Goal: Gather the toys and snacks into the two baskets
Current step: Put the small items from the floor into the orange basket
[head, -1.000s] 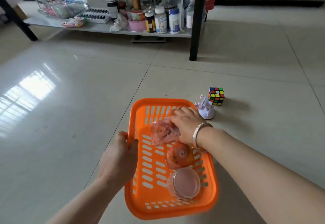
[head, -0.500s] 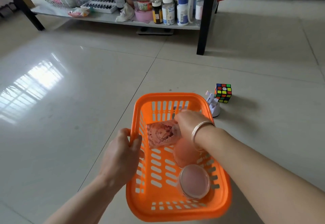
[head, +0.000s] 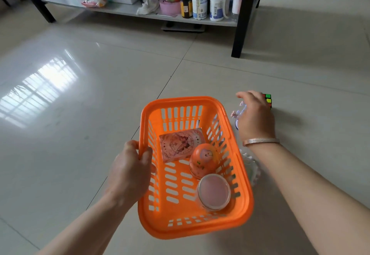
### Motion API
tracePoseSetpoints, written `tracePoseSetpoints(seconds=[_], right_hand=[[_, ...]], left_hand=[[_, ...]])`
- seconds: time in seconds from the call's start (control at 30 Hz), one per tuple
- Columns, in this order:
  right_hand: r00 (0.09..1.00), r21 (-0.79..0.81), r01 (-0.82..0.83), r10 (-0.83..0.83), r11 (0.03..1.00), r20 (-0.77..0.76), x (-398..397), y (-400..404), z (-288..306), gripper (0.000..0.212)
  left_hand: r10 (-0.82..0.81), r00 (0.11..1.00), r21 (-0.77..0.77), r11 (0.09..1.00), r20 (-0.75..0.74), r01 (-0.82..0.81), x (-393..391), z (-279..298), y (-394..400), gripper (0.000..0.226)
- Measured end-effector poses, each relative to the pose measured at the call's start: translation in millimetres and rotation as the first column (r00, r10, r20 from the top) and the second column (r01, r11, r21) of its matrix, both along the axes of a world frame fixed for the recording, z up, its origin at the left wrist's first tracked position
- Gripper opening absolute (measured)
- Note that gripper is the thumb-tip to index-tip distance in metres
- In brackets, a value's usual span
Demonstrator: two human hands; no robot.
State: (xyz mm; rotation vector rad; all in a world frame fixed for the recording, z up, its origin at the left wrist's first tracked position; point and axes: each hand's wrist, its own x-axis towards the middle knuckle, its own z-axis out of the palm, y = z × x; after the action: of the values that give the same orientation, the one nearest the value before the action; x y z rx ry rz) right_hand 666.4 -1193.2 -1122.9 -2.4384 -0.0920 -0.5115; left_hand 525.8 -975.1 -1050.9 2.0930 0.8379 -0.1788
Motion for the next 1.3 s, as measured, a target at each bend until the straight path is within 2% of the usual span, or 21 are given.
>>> tracePoseSetpoints(seconds=[0.1,0.2,0.3,0.43,0.5,0.63,0.77,0.87,0.97,1.03,1.17,1.23,1.3], right_hand=[[0.939,-0.216,0.007,-0.081,0.976,-0.335,20.7,-18.8,-40.9,0.061],[0.875,-0.354,-0.059,-0.122,0.933,-0.468,30.9,-25.9,-60.9,0.073],[0.833,-0.346,-0.102,-0.11,0.933,-0.542,38.0,-24.7,-72.0,0.064],[0.899,-0.309,-0.063,-0.08,0.949,-0.43,31.2,-22.0,-79.1,0.032],[0.924,-0.313,-0.059,-0.067,0.948,-0.376,23.6,-25.7,-82.4,0.025],[0.966,-0.231,-0.002,-0.058,0.973,-0.252,10.0,-33.1,-79.1,0.024],[0.998,-0.042,0.008,-0.011,0.999,-0.059,-1.0,-31.7,-41.4,0.021],[0.985,0.063,-0.078,0.068,0.995,0.158,-14.6,-21.2,5.1,0.021],[0.929,0.055,-0.216,0.188,0.975,0.319,-40.2,-2.6,50.2,0.019],[0.894,-0.018,-0.323,0.312,0.946,0.321,-59.1,12.5,71.0,0.027],[0.839,-0.088,-0.526,0.533,0.846,0.113,-84.3,42.4,74.1,0.026],[0.839,-0.147,-0.54,0.543,0.829,-0.022,-87.7,52.9,64.5,0.026],[0.848,-0.142,-0.525,0.501,0.839,-0.176,-88.3,59.4,60.3,0.03]], left_hand=[[0.035,0.999,0.002,0.999,0.0,-0.035,2.4,-5.2,4.6,0.027],[0.065,0.998,-0.002,0.998,-0.003,-0.065,3.3,-8.8,5.0,0.025],[0.077,0.997,0.004,0.997,-0.013,-0.077,1.6,-9.6,5.4,0.023],[0.08,0.996,0.004,0.997,-0.026,-0.08,2.0,-9.6,4.6,0.024],[0.076,0.997,0.004,0.997,-0.03,-0.076,3.0,-9.2,2.3,0.026],[0.056,0.998,0.008,0.998,-0.025,-0.056,4.4,-8.7,-0.2,0.025],[0.032,0.999,0.007,0.999,-0.016,-0.032,3.4,-4.5,-2.6,0.024],[0.005,1.0,0.023,1.0,0.004,-0.005,1.1,-2.8,-3.9,0.026],[-0.018,1.0,0.014,1.0,0.021,0.018,-2.5,-3.3,-3.0,0.026],[-0.028,0.999,0.015,0.999,0.039,0.028,-5.3,-3.3,-1.8,0.023],[-0.065,0.996,0.05,0.997,0.061,0.062,-12.3,-1.3,2.2,0.019],[-0.085,0.994,0.067,0.995,0.064,0.08,-16.2,-0.2,4.3,0.019],[-0.099,0.993,0.079,0.993,0.069,0.093,-20.6,1.8,7.0,0.019]])
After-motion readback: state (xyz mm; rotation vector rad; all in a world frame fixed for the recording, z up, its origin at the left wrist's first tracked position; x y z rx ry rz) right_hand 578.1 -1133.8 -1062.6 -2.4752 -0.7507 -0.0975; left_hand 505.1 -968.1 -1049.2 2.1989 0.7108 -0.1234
